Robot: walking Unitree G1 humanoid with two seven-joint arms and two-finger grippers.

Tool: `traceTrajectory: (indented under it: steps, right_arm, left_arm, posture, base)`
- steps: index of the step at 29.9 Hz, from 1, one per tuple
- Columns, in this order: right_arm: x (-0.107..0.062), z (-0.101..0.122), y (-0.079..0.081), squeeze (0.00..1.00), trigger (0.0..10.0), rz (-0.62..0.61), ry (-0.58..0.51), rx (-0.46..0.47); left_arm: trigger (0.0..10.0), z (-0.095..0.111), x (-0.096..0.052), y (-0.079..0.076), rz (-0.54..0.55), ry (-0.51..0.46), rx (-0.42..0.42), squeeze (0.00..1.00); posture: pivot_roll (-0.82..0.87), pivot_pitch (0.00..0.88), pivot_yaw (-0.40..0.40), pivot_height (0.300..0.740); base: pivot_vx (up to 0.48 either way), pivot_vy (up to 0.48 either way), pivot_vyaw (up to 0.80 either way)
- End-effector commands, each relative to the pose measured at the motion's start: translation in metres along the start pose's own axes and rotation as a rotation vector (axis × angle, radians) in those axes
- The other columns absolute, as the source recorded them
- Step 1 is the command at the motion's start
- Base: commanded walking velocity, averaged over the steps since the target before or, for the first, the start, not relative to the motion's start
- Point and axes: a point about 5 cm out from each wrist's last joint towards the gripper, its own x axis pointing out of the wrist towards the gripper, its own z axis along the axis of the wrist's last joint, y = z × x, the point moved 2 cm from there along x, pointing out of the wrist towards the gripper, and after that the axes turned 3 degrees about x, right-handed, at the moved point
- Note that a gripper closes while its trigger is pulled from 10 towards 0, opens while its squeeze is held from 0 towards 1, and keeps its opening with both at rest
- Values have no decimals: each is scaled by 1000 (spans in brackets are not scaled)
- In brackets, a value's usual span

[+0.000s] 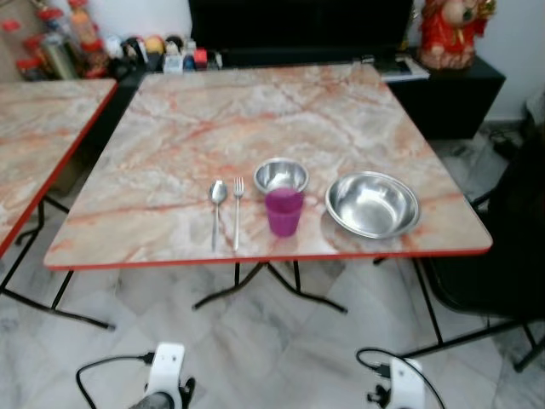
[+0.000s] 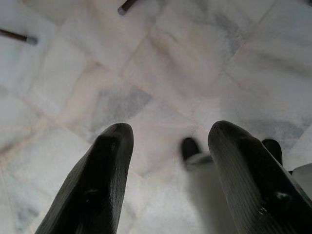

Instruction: Setting the table

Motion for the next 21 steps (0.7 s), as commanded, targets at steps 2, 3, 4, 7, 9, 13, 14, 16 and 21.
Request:
traceTrajectory:
  steps: [2, 3, 4, 7, 9, 13, 14, 16, 21]
  right_arm:
    - [-1, -7, 10, 0, 10000, 19, 21, 16]
    - [-1, -7, 10, 0, 10000, 20, 21, 17]
    - [-1, -7, 10, 0, 10000, 20, 22, 17]
    - [0, -6, 11, 0, 10000, 27, 20, 19]
    - [0, -5, 11, 0, 10000, 27, 18, 20]
    - [0, -4, 12, 0, 10000, 25, 17, 19]
    - [0, -4, 12, 0, 10000, 24, 17, 18]
    - [0, -3, 11, 0, 10000, 21, 14, 18]
    - [1, 1, 6, 0, 10000, -11, -1, 16]
  left_arm:
    - [10000, -10, -2, 8, 22, 37, 6, 0]
    - [10000, -10, -2, 8, 23, 37, 6, 0]
    - [10000, -10, -2, 9, 23, 37, 5, 0]
    - [10000, -10, -3, 11, 27, 42, 3, 0]
    - [10000, -10, -3, 11, 28, 43, 2, 0]
    - [10000, -11, -3, 12, 30, 44, 2, 0]
    - [10000, -11, -3, 12, 30, 44, 2, 0]
    - [10000, -10, -3, 12, 29, 44, 2, 0]
    - [10000, -9, -2, 11, 23, 40, 5, 0]
  posture:
    - [-57, 74, 8, 740]
    - [-57, 75, 8, 740]
    - [-57, 75, 8, 740]
    - [-55, 76, 10, 740]
    - [-55, 76, 11, 740]
    - [-56, 75, 11, 740]
    - [-56, 75, 11, 740]
    - [-60, 77, 14, 740]
    - [-67, 77, 19, 740]
  base:
    - [0, 0, 0]
    - [0, 0, 0]
    - [0, 0, 0]
    - [0, 0, 0]
    - [0, 0, 0]
    - [0, 0, 0]
    - [0, 0, 0]
    - [0, 0, 0]
    - [0, 0, 0]
